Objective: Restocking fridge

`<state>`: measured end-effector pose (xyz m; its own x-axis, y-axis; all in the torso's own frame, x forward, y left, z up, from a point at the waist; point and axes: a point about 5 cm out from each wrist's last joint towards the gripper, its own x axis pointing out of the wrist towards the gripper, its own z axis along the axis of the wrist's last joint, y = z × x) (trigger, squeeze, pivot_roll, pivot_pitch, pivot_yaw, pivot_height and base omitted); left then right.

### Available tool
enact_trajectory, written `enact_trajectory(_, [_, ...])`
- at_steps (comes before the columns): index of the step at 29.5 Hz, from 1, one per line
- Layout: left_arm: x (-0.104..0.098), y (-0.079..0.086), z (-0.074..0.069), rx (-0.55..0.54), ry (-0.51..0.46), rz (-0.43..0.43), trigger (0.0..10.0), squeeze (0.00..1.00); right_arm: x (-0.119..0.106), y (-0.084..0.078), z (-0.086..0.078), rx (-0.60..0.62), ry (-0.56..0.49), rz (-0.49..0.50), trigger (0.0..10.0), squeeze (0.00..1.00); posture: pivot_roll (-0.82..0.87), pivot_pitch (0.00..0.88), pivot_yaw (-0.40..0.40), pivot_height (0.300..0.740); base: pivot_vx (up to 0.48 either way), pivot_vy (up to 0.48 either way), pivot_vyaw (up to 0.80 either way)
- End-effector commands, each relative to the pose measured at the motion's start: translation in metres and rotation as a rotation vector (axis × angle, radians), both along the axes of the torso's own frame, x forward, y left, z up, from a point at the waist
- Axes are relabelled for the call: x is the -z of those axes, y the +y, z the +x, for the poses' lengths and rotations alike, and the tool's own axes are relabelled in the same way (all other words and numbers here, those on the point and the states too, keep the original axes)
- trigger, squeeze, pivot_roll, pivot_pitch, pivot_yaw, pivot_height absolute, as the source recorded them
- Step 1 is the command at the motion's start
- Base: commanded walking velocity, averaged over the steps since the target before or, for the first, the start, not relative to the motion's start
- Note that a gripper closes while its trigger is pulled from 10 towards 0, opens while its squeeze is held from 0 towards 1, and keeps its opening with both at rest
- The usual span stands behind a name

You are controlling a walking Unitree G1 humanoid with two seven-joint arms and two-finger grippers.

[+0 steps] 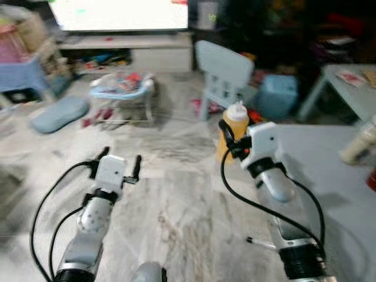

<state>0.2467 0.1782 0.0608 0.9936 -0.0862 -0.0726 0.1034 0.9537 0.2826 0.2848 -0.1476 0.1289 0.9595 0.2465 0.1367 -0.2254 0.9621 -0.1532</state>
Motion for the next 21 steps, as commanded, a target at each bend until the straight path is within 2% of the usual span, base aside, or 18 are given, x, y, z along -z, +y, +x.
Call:
enact_trajectory(1, [0.002,0.007,-0.006,-0.017,0.014,0.022,10.0,0.00,-0.002,-0.015,-0.004,0.081,-0.011,0.006,10.0,0.00,0.04,0.000,0.023,0.740,0.000,0.000,0.79])
enact_trajectory(4, [0.006,0.012,-0.012,-0.027,0.024,0.042,10.0,0.00,0.004,-0.025,-0.008,0.121,0.018,0.057,10.0,0.00,0.04,0.000,0.023,0.740,0.000,0.000,0.00])
enact_trajectory(5, [0.006,0.020,-0.015,-0.067,0.017,0.059,10.0,0.00,0.008,-0.034,-0.013,0.154,0.041,0.061,10.0,0.00,0.04,0.000,0.023,0.740,0.000,0.000,0.00])
enact_trajectory(8, [0.005,0.026,-0.016,-0.112,0.012,0.067,10.0,0.00,0.011,-0.040,-0.015,0.165,0.048,0.020,10.0,0.00,0.04,0.000,0.023,0.740,0.000,0.000,0.00])
enact_trajectory(10, [0.005,0.022,-0.016,-0.050,0.015,0.035,10.0,0.00,0.009,-0.040,-0.014,0.177,0.033,0.001,10.0,0.00,0.04,0.000,0.025,0.740,0.368,0.000,0.80])
enact_trajectory(15, [0.001,0.015,-0.007,-0.042,0.009,0.043,10.0,0.00,0.003,-0.029,-0.007,0.144,0.010,0.018,10.0,0.00,0.04,0.000,0.026,0.740,0.454,0.000,0.80])
enact_trajectory(17, [0.001,0.015,-0.007,-0.052,0.010,0.046,10.0,0.00,0.001,-0.023,-0.006,0.115,-0.008,-0.033,10.0,0.00,0.04,0.000,0.026,0.740,0.367,0.306,0.79])
enact_trajectory(21, [0.001,0.014,-0.008,-0.058,0.009,0.059,10.0,0.00,-0.001,-0.017,-0.006,0.083,-0.013,-0.035,10.0,0.00,0.04,0.000,0.023,0.740,0.287,0.145,0.79])
